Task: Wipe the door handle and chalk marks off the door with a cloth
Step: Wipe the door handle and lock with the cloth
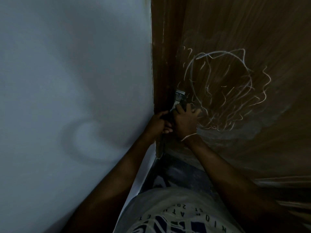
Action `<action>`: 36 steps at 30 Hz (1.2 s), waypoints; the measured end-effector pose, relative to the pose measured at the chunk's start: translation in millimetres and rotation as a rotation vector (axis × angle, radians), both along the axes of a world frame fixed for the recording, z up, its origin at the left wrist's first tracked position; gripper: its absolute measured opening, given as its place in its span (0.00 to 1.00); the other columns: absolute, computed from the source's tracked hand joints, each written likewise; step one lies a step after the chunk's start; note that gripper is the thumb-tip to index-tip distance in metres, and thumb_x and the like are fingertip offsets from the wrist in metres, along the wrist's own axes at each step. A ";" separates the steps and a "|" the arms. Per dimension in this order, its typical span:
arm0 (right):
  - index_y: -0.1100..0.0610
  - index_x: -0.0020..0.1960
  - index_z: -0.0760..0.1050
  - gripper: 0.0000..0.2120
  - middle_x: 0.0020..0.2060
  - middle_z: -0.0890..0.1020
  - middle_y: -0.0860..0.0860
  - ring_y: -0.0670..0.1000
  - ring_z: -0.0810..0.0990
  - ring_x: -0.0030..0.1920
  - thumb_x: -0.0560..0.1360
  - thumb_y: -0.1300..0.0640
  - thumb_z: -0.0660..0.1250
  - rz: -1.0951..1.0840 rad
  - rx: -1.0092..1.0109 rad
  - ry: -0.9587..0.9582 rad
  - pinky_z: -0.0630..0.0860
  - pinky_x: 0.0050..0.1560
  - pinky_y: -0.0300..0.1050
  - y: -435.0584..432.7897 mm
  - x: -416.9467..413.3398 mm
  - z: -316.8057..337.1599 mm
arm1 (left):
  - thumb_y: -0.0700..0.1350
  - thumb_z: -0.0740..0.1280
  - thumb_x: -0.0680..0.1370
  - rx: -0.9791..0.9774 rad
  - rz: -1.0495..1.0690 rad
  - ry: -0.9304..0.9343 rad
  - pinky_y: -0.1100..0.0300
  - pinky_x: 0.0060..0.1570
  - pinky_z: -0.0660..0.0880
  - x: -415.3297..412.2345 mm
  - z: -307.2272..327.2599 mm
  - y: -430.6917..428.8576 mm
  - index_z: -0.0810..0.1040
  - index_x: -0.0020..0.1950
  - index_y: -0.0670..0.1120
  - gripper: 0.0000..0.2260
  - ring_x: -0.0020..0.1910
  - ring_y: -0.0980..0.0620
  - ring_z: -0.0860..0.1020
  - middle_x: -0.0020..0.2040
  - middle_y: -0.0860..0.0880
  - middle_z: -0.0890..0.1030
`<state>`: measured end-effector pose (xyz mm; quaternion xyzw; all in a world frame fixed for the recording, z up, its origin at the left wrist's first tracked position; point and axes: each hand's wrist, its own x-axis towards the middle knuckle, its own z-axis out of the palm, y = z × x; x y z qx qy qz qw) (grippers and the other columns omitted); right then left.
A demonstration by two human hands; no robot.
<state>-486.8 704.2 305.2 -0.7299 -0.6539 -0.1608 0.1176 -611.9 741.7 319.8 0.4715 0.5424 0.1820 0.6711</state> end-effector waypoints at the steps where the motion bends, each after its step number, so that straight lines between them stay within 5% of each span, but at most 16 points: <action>1: 0.54 0.51 0.81 0.08 0.54 0.80 0.51 0.60 0.75 0.55 0.74 0.53 0.69 -0.001 0.018 0.003 0.66 0.53 0.58 -1.6 3.0 -0.6 | 0.35 0.58 0.83 -0.008 0.010 -0.004 0.62 0.32 0.77 -0.5 -0.7 0.8 0.67 0.77 0.50 0.23 0.33 0.50 0.80 0.44 0.44 0.82; 10: 0.55 0.55 0.80 0.12 0.55 0.79 0.54 0.60 0.74 0.56 0.72 0.56 0.72 0.001 0.020 0.186 0.71 0.55 0.58 -17.6 8.5 -4.2 | 0.34 0.62 0.82 -0.035 0.128 -0.113 0.64 0.34 0.79 5.8 -0.5 1.8 0.70 0.75 0.44 0.21 0.39 0.50 0.82 0.53 0.43 0.83; 12: 0.56 0.52 0.81 0.08 0.54 0.80 0.53 0.56 0.76 0.55 0.73 0.61 0.72 0.015 0.106 0.503 0.74 0.55 0.52 -35.0 25.9 -9.3 | 0.35 0.62 0.82 -0.044 0.137 -0.128 0.65 0.34 0.79 7.6 -1.9 2.0 0.70 0.75 0.44 0.21 0.39 0.51 0.83 0.59 0.40 0.82; 15: 0.55 0.46 0.82 0.03 0.47 0.82 0.51 0.46 0.80 0.50 0.74 0.62 0.73 0.002 0.239 1.035 0.75 0.53 0.39 -57.0 47.7 -13.8 | 0.36 0.63 0.81 -0.036 0.136 -0.136 0.66 0.34 0.79 10.5 -2.9 -0.4 0.69 0.76 0.46 0.22 0.38 0.53 0.84 0.56 0.45 0.83; 21: 0.55 0.43 0.82 0.10 0.37 0.85 0.48 0.47 0.83 0.39 0.74 0.69 0.70 -0.269 0.293 1.643 0.78 0.43 0.45 -59.3 73.2 -25.8 | 0.37 0.64 0.81 -0.041 0.125 -0.153 0.69 0.30 0.78 17.9 1.3 -1.2 0.68 0.76 0.47 0.23 0.34 0.56 0.85 0.50 0.48 0.83; 26: 0.63 0.57 0.82 0.10 0.50 0.86 0.56 0.49 0.85 0.51 0.76 0.67 0.69 -0.206 0.264 1.505 0.81 0.52 0.42 -41.1 73.5 -19.5 | 0.36 0.66 0.80 -0.030 0.133 -0.168 0.69 0.31 0.78 22.7 4.8 -1.8 0.70 0.74 0.47 0.22 0.36 0.55 0.84 0.58 0.43 0.83; 32: 0.59 0.54 0.83 0.10 0.46 0.86 0.49 0.41 0.85 0.46 0.76 0.68 0.68 -0.154 0.235 1.522 0.79 0.42 0.31 -39.9 79.4 -13.3 | 0.38 0.64 0.82 -0.017 0.128 -0.170 0.68 0.32 0.78 21.2 3.0 0.4 0.69 0.75 0.46 0.21 0.41 0.52 0.84 0.64 0.40 0.81; 36: 0.59 0.54 0.83 0.09 0.46 0.86 0.53 0.43 0.85 0.45 0.77 0.68 0.68 -0.153 0.184 1.595 0.79 0.43 0.32 -43.0 78.8 -16.3 | 0.36 0.65 0.81 -0.018 0.122 -0.166 0.68 0.36 0.79 23.2 2.5 0.8 0.69 0.75 0.44 0.22 0.42 0.51 0.83 0.64 0.39 0.81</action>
